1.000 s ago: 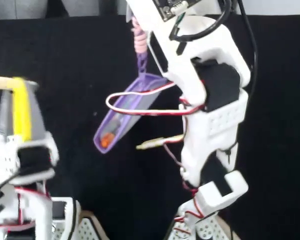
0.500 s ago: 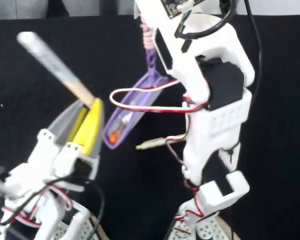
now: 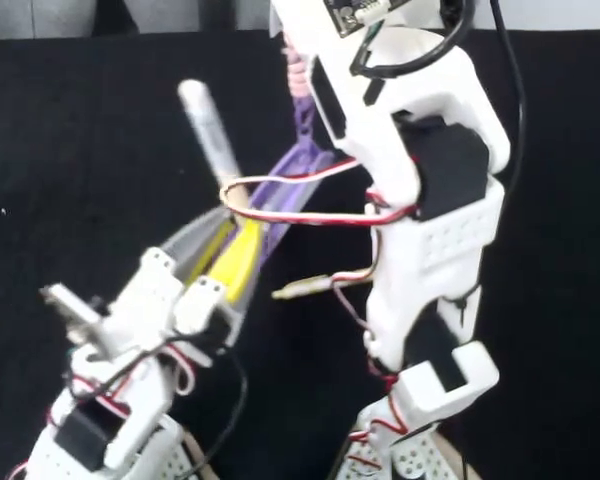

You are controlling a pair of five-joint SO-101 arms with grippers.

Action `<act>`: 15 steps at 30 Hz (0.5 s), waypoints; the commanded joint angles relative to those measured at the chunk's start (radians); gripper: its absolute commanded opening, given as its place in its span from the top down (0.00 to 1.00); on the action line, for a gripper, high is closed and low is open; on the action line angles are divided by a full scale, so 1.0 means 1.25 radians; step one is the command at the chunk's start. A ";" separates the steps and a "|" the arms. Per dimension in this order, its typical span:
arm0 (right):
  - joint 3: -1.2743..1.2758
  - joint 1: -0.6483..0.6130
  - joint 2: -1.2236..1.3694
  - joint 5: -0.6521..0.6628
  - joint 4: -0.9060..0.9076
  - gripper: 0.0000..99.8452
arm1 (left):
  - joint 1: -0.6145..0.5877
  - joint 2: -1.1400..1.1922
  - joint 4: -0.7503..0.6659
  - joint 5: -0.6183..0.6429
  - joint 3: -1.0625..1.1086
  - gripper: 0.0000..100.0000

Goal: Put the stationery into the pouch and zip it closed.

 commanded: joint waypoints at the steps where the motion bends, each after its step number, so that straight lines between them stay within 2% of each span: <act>1: -0.013 0.010 -0.003 -0.009 -0.023 0.99 | 0.040 0.001 -0.018 -0.023 0.039 0.97; 4: -0.013 0.010 -0.003 -0.009 -0.023 0.99 | 0.036 0.001 -0.033 -0.077 0.069 0.97; 12: -0.013 0.009 -0.003 -0.009 -0.023 0.99 | -0.003 0.001 -0.268 -0.188 0.236 0.97; 15: -0.013 0.009 -0.003 -0.009 -0.023 0.99 | -0.026 0.001 -0.286 -0.193 0.271 0.97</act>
